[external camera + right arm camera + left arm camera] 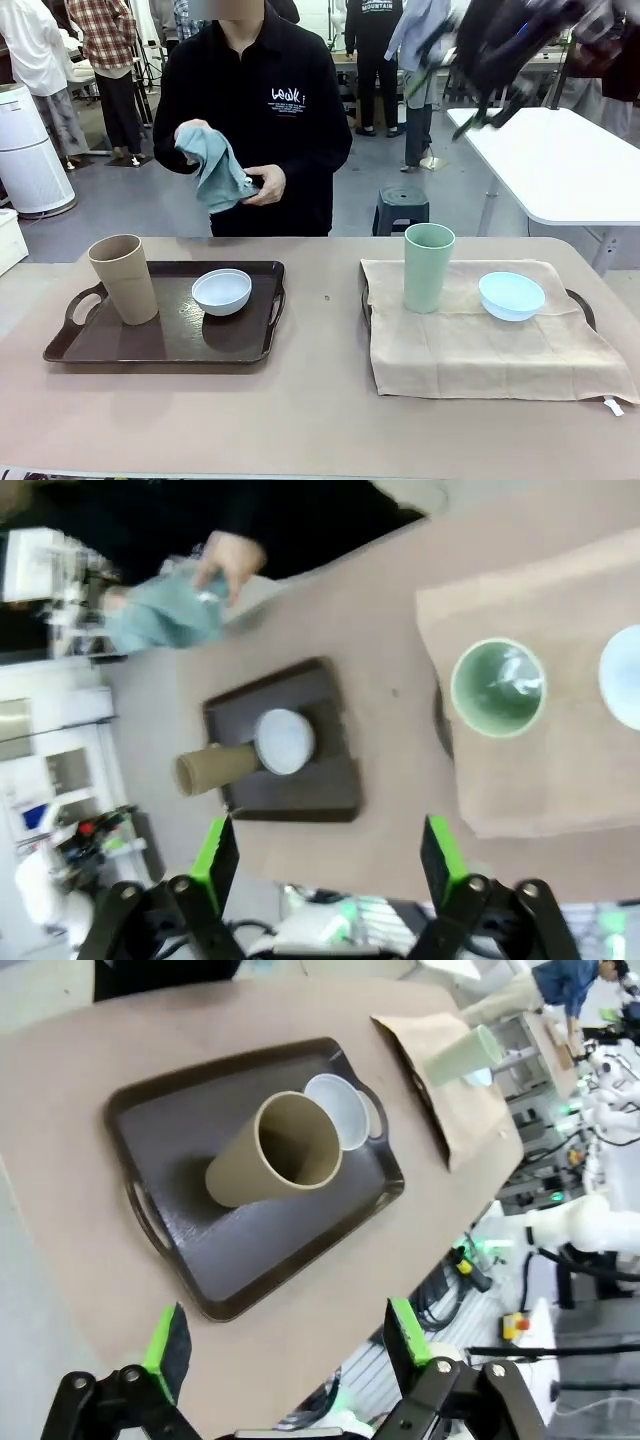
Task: Set up a tray with a mat and arrange the tableware.
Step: Pick up the Picnic Bowl and Reusable plastic cup from the Handle tray in front of the human's position and hold them in the air.
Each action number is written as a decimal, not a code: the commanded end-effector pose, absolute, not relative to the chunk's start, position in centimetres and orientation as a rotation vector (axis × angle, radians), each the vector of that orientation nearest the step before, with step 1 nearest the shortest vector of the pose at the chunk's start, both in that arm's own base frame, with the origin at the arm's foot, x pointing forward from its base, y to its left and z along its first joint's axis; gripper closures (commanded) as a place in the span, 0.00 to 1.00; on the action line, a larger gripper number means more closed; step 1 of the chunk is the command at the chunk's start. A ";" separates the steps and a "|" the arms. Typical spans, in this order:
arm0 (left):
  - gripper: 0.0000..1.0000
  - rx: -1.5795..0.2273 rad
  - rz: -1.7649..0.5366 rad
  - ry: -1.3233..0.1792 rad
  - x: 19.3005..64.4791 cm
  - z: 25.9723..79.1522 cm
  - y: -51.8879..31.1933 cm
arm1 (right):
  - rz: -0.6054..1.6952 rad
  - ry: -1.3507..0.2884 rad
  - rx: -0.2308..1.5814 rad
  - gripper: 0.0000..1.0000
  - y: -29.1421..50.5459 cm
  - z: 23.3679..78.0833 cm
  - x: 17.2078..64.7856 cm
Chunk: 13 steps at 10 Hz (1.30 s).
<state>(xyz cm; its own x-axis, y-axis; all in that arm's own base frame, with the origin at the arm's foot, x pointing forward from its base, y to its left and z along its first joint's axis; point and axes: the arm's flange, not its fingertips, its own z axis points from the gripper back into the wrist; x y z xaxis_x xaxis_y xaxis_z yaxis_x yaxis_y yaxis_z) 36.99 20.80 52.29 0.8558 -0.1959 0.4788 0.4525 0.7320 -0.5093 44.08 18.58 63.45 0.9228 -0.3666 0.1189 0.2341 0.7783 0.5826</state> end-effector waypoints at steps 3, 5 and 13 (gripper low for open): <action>0.00 -0.721 -0.323 -0.369 36.3 52.4 20.4 | -0.328 -0.232 0.596 0.05 18.6 63.5 44.1; 0.00 -0.721 -0.323 -0.369 36.3 52.4 20.4 | -0.328 -0.232 0.596 0.05 18.6 63.5 44.1; 0.00 -0.608 -1.037 -0.446 42.0 48.3 18.9 | 0.377 -0.103 0.230 0.05 50.1 61.8 52.4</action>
<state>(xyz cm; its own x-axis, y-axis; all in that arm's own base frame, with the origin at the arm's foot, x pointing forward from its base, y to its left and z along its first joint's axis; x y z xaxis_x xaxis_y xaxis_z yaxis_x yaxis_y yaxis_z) 41.32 18.07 48.50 0.4879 -0.6278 0.6064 0.8706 0.4005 -0.2858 47.82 46.78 59.15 0.9415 0.2931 0.1663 -0.3266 0.9150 0.2367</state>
